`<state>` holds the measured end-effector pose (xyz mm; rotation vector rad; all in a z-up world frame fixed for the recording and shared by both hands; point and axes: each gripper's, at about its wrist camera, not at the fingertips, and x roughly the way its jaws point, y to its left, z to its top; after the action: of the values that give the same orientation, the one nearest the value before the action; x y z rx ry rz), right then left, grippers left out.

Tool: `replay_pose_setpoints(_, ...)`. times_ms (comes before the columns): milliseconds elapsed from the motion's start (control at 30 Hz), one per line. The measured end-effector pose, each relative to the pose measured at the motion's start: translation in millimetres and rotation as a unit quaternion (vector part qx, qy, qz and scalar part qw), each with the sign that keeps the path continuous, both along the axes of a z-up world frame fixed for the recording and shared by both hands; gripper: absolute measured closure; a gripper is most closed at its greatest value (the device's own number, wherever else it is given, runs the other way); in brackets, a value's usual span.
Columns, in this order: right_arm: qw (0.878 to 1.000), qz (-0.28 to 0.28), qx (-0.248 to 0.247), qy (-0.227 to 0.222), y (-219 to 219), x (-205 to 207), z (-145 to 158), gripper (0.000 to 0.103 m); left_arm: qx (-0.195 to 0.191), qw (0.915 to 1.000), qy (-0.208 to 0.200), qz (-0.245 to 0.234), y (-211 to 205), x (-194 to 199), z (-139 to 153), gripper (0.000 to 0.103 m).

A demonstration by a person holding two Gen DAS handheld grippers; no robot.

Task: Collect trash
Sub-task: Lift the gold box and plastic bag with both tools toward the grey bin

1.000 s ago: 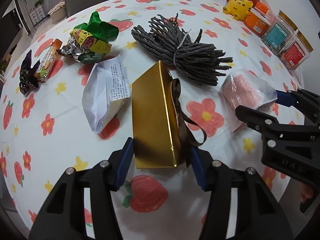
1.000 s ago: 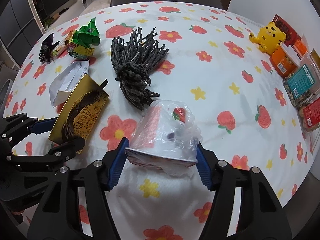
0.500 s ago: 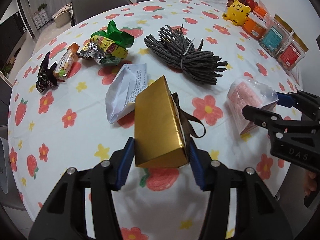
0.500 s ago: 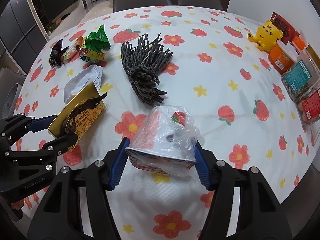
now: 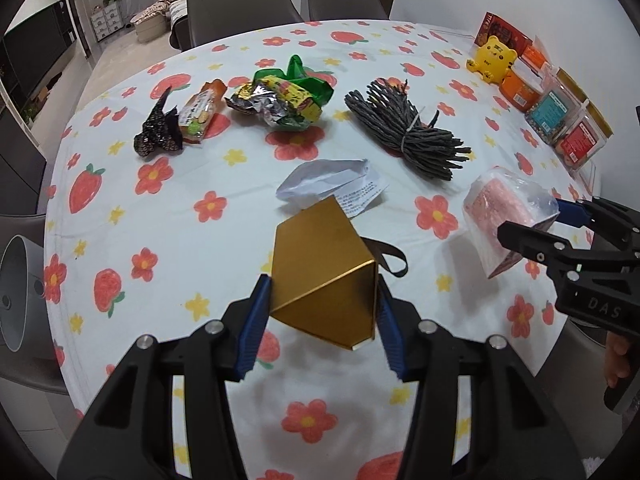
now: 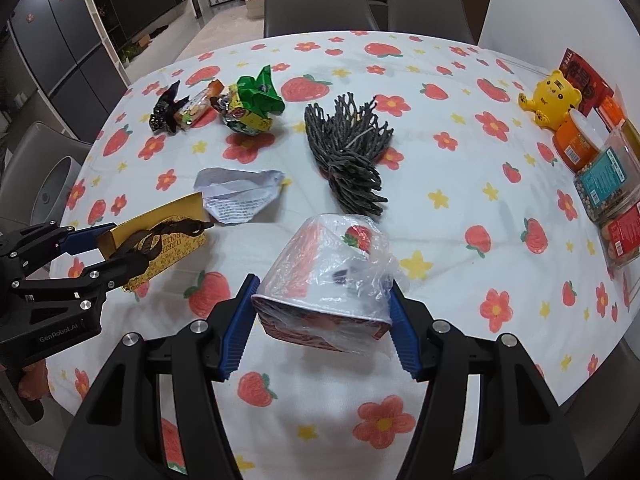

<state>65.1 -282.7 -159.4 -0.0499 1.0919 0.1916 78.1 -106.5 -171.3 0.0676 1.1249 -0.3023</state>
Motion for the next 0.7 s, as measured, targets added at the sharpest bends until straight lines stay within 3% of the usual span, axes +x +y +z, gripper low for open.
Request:
replay_pose_setpoints(367,0.997,0.07,0.016,-0.01,71,3,18,0.044,0.0,0.9969,-0.022,0.076,75,-16,26,0.054)
replay_pose_setpoints(700,0.988,0.153,0.031,-0.012,163,9,30,0.044,-0.002,0.9852,-0.039,0.167,163,-36,43,0.054)
